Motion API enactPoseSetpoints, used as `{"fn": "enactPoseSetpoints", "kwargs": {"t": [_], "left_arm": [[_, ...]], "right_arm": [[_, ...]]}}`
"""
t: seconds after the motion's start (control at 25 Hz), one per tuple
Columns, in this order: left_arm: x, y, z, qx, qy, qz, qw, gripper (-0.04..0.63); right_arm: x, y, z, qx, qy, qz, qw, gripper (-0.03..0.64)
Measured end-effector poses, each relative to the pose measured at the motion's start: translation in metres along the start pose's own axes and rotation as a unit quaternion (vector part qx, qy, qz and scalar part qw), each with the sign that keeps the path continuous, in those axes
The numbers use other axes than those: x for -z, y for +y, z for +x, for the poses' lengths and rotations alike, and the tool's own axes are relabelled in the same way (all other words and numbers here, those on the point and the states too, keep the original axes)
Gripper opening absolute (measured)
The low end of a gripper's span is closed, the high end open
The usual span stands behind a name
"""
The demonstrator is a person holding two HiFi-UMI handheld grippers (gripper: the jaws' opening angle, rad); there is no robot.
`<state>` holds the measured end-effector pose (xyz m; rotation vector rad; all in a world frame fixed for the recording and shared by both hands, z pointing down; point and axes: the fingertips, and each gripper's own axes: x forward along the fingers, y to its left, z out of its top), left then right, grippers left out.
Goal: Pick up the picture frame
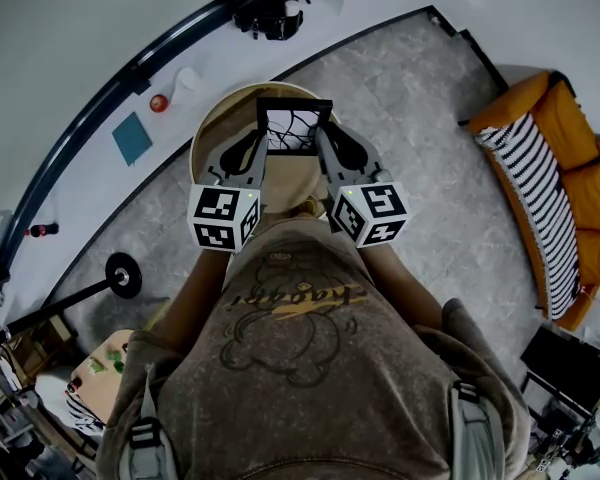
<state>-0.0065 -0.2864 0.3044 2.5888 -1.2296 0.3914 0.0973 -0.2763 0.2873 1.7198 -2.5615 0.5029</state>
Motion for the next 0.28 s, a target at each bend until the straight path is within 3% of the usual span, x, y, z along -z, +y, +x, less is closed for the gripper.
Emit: {"fn": "enactPoseSetpoints", "kwargs": {"t": [0.28], "left_arm": [[-0.0007, -0.0008, -0.0001, -0.002, 0.001, -0.002, 1.0, 0.055]], "right_arm": [[-0.0008, -0.0005, -0.0002, -0.003, 0.001, 0.005, 1.0, 0.066]]}}
